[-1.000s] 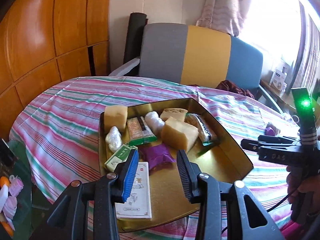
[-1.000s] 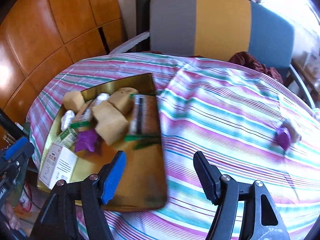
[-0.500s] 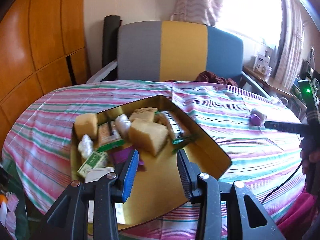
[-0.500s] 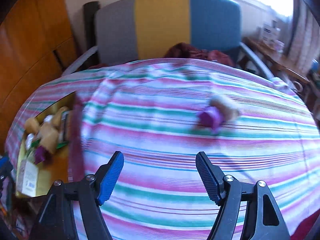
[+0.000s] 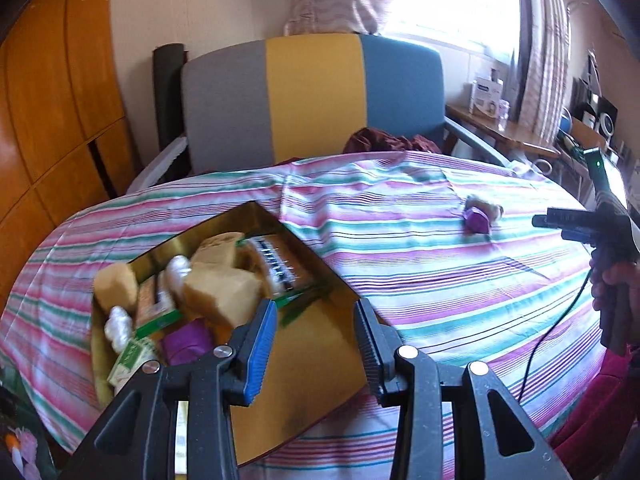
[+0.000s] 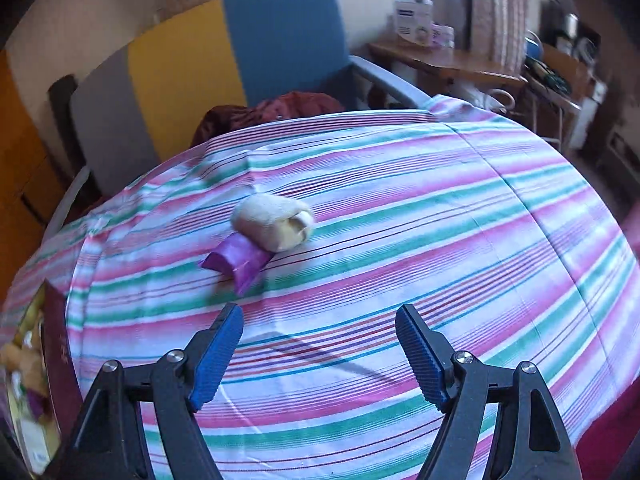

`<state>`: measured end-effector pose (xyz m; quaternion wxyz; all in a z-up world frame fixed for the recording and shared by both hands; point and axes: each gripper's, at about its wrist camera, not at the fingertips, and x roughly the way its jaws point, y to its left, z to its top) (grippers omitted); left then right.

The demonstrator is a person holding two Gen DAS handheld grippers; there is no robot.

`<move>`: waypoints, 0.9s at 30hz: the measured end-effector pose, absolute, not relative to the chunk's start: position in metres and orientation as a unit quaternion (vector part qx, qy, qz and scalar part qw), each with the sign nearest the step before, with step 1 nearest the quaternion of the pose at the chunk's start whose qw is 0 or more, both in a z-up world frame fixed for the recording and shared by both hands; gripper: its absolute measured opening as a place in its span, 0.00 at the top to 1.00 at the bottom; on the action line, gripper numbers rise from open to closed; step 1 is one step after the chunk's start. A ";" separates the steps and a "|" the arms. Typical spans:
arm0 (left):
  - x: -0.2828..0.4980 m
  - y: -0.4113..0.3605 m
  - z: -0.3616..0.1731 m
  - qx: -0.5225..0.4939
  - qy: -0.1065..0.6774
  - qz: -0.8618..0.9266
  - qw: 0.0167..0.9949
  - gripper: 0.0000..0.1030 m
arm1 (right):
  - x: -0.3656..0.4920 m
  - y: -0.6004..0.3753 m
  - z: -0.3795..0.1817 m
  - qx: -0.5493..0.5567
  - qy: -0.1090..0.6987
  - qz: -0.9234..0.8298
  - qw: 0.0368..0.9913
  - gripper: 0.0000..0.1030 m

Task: Organize objects
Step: 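Move both tools back toward the purple packet and beige knit roll, then grasp the purple packet with the left tool and lift it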

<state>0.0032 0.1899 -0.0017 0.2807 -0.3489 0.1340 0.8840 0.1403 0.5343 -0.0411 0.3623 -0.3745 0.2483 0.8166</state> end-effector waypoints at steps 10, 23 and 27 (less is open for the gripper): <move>0.000 0.267 -0.014 -0.377 0.149 0.849 0.339 0.61 | 0.169 0.561 -0.048 -0.348 0.336 0.780 0.397 0.23; -0.040 0.385 -0.051 -0.496 0.079 0.749 0.433 0.60 | 0.189 0.572 -0.051 -0.311 0.412 0.765 0.386 0.18; -0.056 0.417 -0.062 -0.521 0.040 0.737 0.427 0.60 | 0.187 0.571 -0.053 -0.311 0.422 0.767 0.369 0.18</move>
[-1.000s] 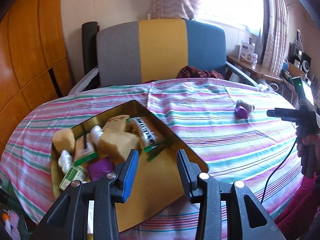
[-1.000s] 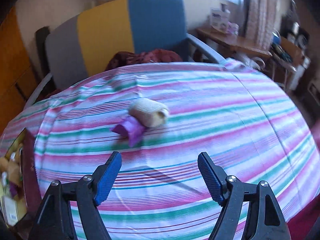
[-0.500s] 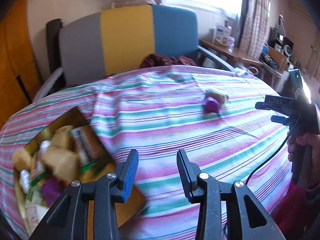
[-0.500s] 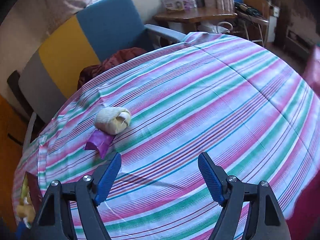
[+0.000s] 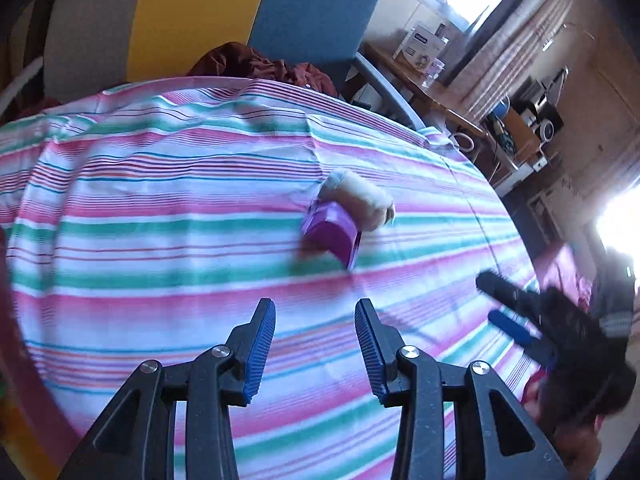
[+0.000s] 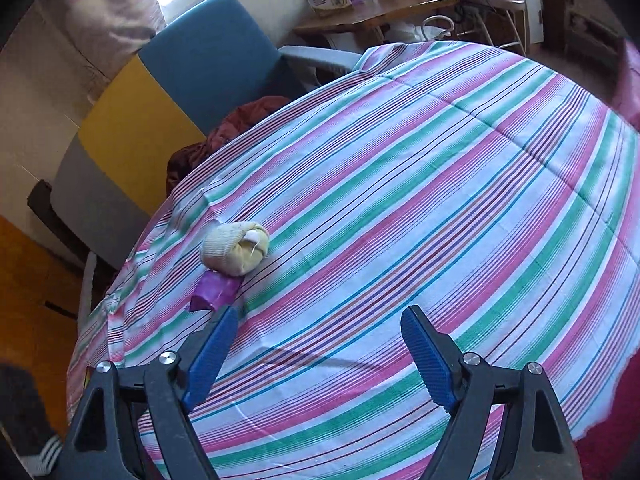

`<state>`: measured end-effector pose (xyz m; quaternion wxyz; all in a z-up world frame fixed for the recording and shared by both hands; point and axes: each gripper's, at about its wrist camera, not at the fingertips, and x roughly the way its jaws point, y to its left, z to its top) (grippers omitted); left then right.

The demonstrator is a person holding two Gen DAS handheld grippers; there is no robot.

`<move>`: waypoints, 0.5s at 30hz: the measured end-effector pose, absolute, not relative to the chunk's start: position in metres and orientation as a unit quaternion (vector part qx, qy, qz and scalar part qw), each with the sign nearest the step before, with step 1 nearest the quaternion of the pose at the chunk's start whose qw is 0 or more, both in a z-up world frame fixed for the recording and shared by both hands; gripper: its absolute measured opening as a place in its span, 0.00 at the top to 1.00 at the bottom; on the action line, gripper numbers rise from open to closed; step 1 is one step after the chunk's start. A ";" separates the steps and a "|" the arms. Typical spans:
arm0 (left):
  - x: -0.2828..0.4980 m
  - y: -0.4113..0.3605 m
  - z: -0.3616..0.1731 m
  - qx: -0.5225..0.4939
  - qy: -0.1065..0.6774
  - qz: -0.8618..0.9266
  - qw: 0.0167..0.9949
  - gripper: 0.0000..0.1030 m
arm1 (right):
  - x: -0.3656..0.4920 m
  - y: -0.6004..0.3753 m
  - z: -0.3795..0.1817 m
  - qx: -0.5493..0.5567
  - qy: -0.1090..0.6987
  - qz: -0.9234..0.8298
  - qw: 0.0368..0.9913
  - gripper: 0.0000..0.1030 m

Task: Organize objects
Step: 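Grasp the purple packet with the left tool and lift it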

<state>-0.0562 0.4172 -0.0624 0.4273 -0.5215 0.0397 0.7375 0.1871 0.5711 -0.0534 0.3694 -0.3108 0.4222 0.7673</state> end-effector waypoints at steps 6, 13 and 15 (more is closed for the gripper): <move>-0.077 0.459 -0.085 -0.551 -0.004 0.729 0.406 0.58 | 0.185 0.572 -0.058 -0.311 0.443 0.767 0.344 0.17; -0.095 0.495 -0.101 -0.548 -0.025 0.745 0.380 0.53 | 0.189 0.576 -0.059 -0.305 0.457 0.764 0.338 0.16; -0.097 0.504 -0.110 -0.549 -0.010 0.748 0.372 0.53 | 0.189 0.576 -0.060 -0.304 0.460 0.763 0.338 0.16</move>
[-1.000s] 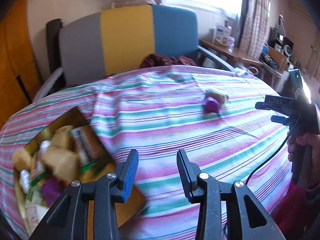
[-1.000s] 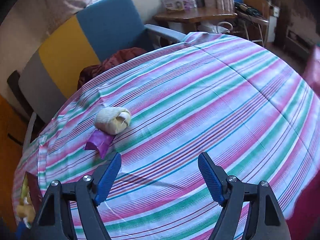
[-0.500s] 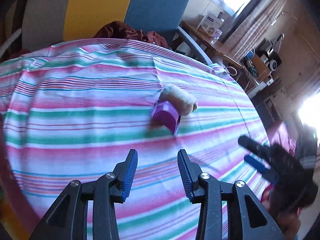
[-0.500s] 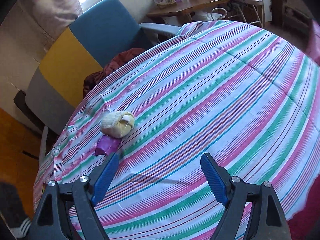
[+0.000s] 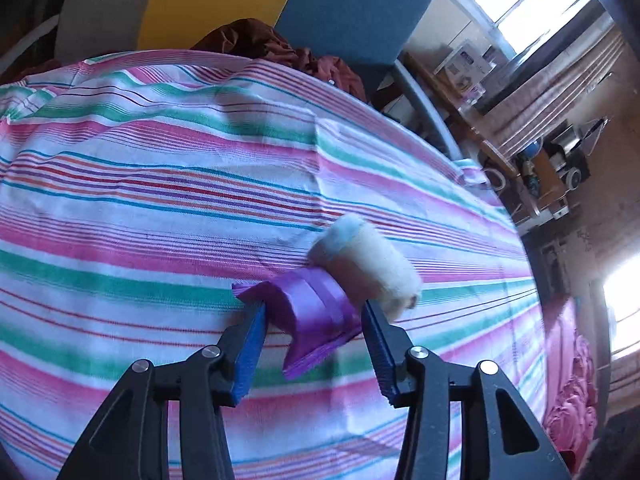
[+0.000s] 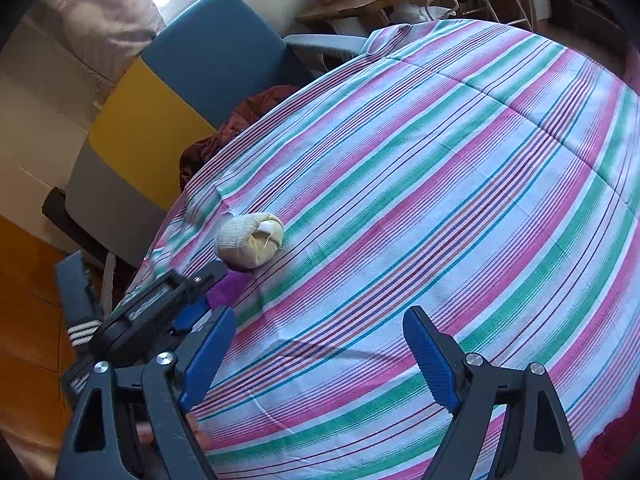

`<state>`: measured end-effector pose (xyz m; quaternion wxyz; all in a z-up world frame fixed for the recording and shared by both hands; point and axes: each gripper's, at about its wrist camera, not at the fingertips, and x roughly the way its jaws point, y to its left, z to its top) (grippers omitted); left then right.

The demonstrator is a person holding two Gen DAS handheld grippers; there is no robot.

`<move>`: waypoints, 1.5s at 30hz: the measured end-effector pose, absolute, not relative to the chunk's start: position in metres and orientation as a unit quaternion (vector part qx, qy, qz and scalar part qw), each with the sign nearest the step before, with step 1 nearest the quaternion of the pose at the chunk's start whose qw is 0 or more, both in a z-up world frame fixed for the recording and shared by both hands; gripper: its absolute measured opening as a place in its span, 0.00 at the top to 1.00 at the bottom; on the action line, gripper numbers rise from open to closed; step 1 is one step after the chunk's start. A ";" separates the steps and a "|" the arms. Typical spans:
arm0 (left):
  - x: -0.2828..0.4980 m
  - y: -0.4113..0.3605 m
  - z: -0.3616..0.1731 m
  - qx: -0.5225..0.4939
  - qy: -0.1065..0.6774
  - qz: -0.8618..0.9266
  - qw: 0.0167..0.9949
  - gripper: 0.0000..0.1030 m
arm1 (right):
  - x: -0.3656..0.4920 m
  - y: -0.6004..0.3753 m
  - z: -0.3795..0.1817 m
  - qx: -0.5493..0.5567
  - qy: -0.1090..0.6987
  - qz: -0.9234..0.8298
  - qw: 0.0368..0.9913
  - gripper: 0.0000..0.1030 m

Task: Organize objects
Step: 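Grasp the purple packet with the left tool and lift it, then grasp the beige knit roll with the right tool while the left tool holds the purple packet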

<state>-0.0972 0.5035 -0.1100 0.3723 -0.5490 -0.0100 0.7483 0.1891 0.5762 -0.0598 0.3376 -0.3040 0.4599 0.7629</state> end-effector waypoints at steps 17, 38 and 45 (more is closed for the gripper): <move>-0.037 0.401 -0.110 -0.499 0.102 0.760 0.404 0.66 | 0.180 0.573 -0.060 -0.327 0.430 0.769 0.341 0.16; 0.017 0.327 -0.083 -0.418 0.149 0.777 0.446 0.66 | 0.017 0.582 -0.062 -0.503 0.133 0.811 0.268 0.05; 0.018 0.316 -0.078 -0.420 0.139 0.777 0.447 0.66 | -0.006 0.597 -0.096 -0.535 0.126 0.789 0.274 0.41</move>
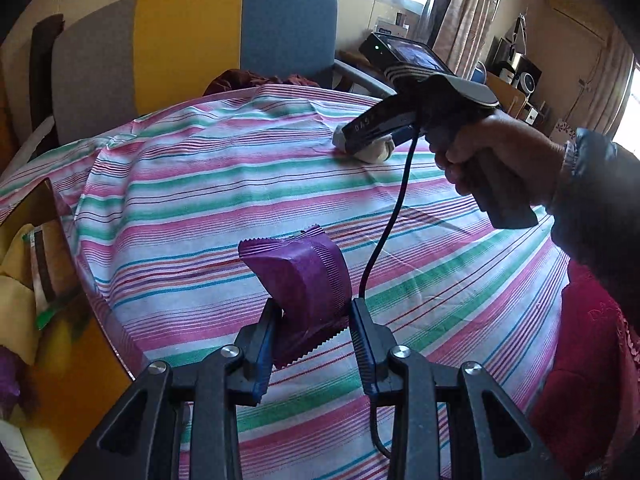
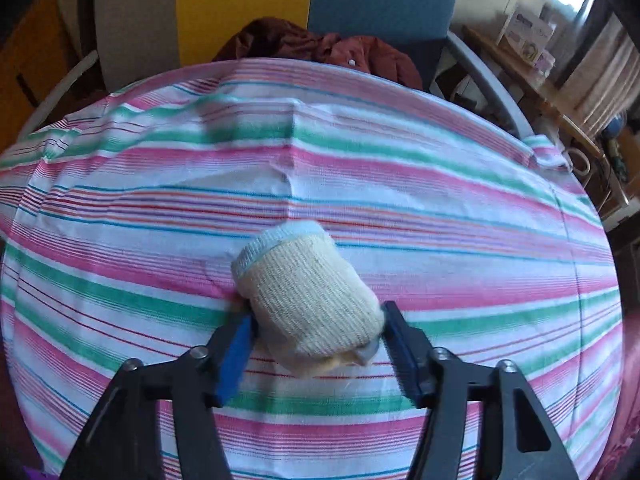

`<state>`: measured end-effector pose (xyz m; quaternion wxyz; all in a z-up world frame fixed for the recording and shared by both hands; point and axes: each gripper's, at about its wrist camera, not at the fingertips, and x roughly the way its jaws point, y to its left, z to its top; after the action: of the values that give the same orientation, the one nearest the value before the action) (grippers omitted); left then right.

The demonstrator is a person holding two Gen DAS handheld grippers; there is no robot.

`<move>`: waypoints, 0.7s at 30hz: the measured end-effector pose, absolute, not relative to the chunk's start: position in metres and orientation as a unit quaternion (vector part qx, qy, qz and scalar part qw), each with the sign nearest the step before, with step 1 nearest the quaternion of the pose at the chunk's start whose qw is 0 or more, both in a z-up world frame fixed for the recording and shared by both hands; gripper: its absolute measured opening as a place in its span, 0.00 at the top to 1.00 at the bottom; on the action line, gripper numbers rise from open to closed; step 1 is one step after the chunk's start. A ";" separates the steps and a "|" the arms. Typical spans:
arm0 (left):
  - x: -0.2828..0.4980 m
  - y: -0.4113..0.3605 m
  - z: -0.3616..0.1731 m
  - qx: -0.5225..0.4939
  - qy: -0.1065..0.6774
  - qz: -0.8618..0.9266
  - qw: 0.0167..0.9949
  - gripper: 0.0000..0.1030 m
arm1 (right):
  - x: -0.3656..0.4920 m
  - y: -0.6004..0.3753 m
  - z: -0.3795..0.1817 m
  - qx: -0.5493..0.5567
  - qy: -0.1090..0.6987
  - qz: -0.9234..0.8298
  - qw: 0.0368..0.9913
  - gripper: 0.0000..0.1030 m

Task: Organize objects
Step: 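Grasp the beige knit roll with the right tool while the left tool holds the purple packet, then carry the purple packet into the gold tray and open the left tool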

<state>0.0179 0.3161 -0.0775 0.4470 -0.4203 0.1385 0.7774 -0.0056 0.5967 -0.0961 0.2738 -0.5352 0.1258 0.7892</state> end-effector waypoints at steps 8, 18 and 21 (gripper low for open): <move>0.026 0.306 -0.061 -0.405 0.125 0.783 0.455 0.66 | 0.039 0.556 -0.090 -0.525 0.160 0.804 0.229 0.42; 0.034 0.274 -0.034 -0.379 0.113 0.805 0.441 0.66 | 0.067 0.478 -0.090 -0.527 0.161 0.811 0.196 0.42; 0.034 0.259 -0.027 -0.374 0.109 0.816 0.426 0.66 | 0.066 0.459 -0.091 -0.525 0.152 0.816 0.185 0.42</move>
<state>0.0342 0.2588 -0.0271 0.4262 -0.3740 0.1093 0.8164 0.0662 0.4595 -0.0911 0.1853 -0.5252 0.1523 0.8164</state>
